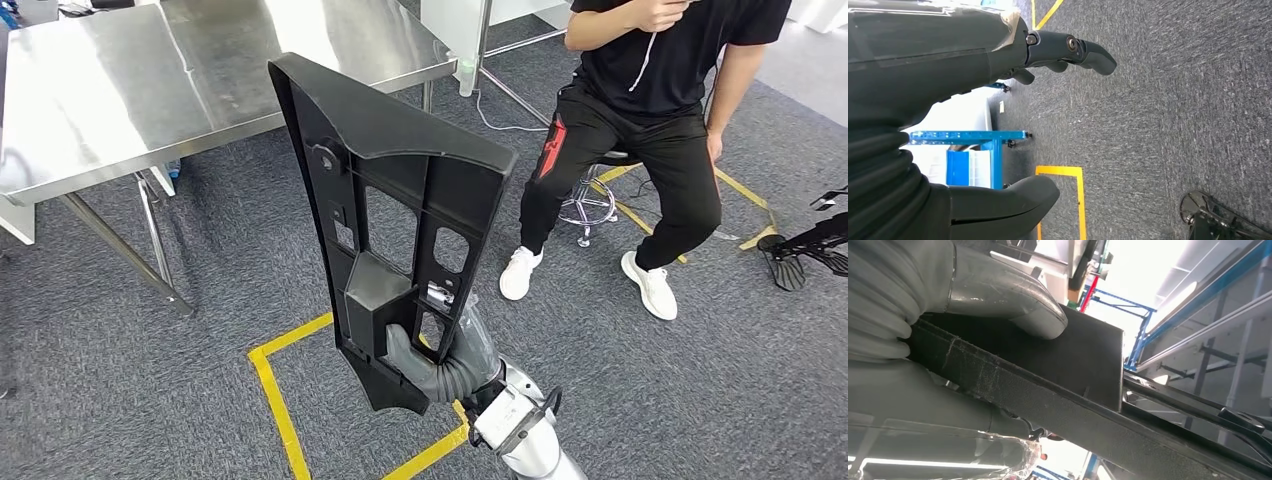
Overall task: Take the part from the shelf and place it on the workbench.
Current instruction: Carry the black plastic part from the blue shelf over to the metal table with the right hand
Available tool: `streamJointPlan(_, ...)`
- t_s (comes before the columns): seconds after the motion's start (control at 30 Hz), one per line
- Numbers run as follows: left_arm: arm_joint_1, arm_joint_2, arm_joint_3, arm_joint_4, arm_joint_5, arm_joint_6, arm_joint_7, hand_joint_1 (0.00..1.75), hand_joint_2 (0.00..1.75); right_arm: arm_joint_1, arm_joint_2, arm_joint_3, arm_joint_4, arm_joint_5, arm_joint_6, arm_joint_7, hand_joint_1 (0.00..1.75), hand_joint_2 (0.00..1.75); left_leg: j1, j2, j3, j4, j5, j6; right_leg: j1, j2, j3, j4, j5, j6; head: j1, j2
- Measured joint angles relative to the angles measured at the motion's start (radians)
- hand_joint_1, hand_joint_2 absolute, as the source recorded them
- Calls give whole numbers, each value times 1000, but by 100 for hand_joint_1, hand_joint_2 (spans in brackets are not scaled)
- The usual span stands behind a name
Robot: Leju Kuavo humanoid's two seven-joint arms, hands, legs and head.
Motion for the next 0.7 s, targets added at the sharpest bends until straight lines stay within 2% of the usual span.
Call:
streamJointPlan(0.03,0,0,0,0,0,1,0,0,175,0,0,-1,0,0,0,0,175,175,-2,-2,-1,2,-1,-4,0,3,16,-36,14,-5,0,0)
streamJointPlan(0.07,1,0,0,0,-1,2,0,0,175,1,0,-2,0,0,0,0,175,175,-4,-3,-3,4,-2,-4,0,5,20,-48,19,-11,-1,0)
streamJointPlan(0.1,1,0,0,0,-1,3,0,0,175,2,0,-3,0,0,0,0,175,175,-5,-3,-4,5,-2,-1,0,5,21,-49,22,-17,-1,0)
streamJointPlan(0.17,2,0,1,0,-2,7,0,0,175,2,1,-5,0,0,0,0,175,175,-4,-1,-4,4,-1,9,1,6,20,-50,24,-19,-2,0)
streamJointPlan(0.5,2,-3,9,0,-11,25,0,0,175,-1,0,-8,3,-4,0,0,175,175,-5,0,-1,1,-4,13,0,6,22,-52,23,-19,-2,0)
streamJointPlan(0.6,2,-3,11,0,-12,26,0,0,175,-3,0,-9,3,-6,1,0,175,175,-5,1,6,-17,-1,18,2,6,24,-42,35,-8,-2,0)
streamJointPlan(0.63,2,-5,12,0,-12,27,0,0,175,-4,0,-9,3,-7,1,0,175,175,-2,1,14,-26,2,18,3,6,23,-30,32,-4,-1,0)
streamJointPlan(0.67,2,-6,12,0,-12,27,0,0,175,-5,-1,-9,3,-8,1,0,175,175,1,1,22,-32,5,18,3,5,15,-9,16,-4,0,0)
streamJointPlan(0.7,2,-7,13,0,-12,27,0,0,175,-7,-2,-8,3,-9,2,0,175,175,5,2,28,-36,8,17,3,5,-3,30,-10,-10,1,0)
